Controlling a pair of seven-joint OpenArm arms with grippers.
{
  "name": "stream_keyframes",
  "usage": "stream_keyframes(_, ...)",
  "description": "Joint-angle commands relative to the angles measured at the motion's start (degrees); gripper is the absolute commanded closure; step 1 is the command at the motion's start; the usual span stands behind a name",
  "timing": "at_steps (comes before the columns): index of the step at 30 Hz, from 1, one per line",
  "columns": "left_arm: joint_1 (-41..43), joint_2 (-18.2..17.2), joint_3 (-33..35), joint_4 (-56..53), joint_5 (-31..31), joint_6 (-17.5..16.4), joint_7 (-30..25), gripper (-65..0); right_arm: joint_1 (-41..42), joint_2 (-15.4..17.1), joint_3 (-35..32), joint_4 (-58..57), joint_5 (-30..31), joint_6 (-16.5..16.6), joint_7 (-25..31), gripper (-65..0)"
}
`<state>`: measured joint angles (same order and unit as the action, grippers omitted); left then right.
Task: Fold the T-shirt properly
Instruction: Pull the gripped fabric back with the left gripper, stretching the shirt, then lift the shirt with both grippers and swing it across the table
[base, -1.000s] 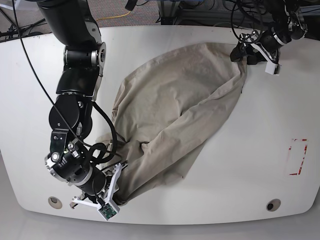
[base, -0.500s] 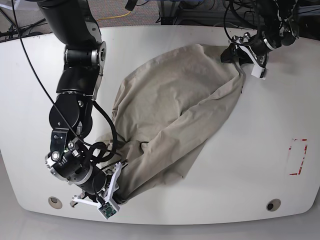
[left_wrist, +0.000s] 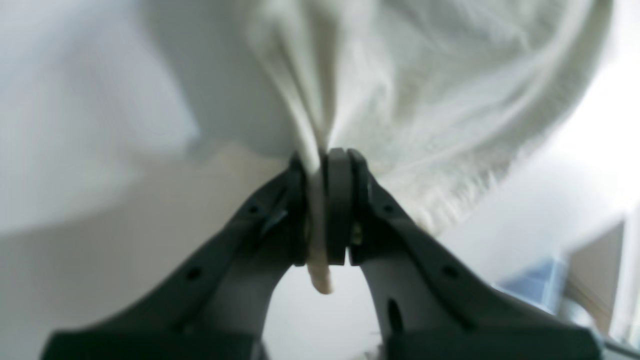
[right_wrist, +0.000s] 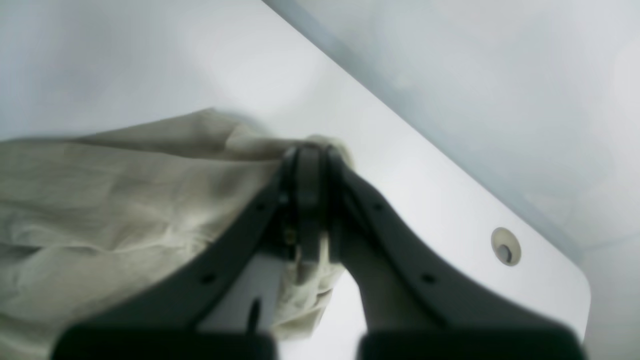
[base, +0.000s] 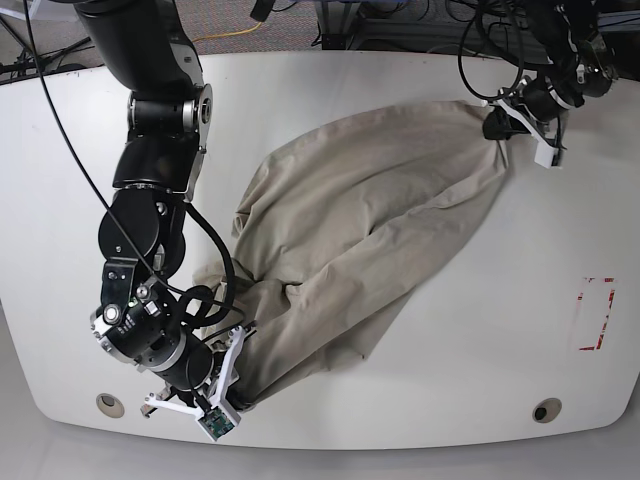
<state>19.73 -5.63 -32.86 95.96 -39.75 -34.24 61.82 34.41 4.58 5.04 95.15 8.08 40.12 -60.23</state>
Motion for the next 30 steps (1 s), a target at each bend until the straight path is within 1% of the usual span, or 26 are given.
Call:
stream_keyframes(1, -1.92, -2.24, -0.24, 4.74, 1.64, 1.14, -1.29, -3.6, 3.08, 0.21, 1.16, 0.98, 0.41, -0.12, 1.81, 0.0)
stream_keyframes(5, -5.18, -3.91, 0.03, 9.58, 7.79, 1.49, -1.21, -3.9, 5.01, 0.21, 2.57, -0.43, 0.41, -0.12, 1.81, 0.0)
stream_keyframes(11, -12.21, -8.57, 4.86, 14.41, 17.37, 1.49, -1.21, -3.9, 10.20, 0.56, 2.83, -6.14, 0.32, -0.12, 1.81, 0.0)
stream_keyframes(13, -14.67, -9.01, 5.13, 15.29, 19.48, 1.49, -1.03, -4.0, 12.22, 0.65, 2.83, -7.37, 0.32, -0.12, 1.81, 0.0)
stream_keyframes(15, -17.84, -10.24, 5.30, 15.99, 21.42, 1.49, -0.77, -4.0, 14.51, 0.74, 2.74, -9.40, 0.32, -0.12, 1.81, 0.0)
stream_keyframes(17, -20.82, -11.29, 5.30, 16.17, 22.12, 1.49, 0.55, -4.0, 16.80, 1.18, 2.74, -11.51, 0.32, -0.12, 1.99, 0.0)
stream_keyframes(22, -30.85, -14.28, 5.30, 16.17, 21.94, 1.49, 6.97, -4.0, 23.74, 3.20, 2.48, -18.45, 0.32, -0.12, 4.45, 0.0)
stream_keyframes(26, -36.39, -16.31, 5.30, 15.99, 21.86, 1.49, 7.50, -4.2, 29.63, 4.08, 2.48, -23.29, 0.32, -0.12, 5.50, 0.0)
stream_keyframes(30, -38.41, -16.75, 8.11, 15.73, 21.86, 1.49, 7.67, -5.6, 32.09, 4.96, 2.39, -26.01, 0.58, -0.12, 5.77, 0.0)
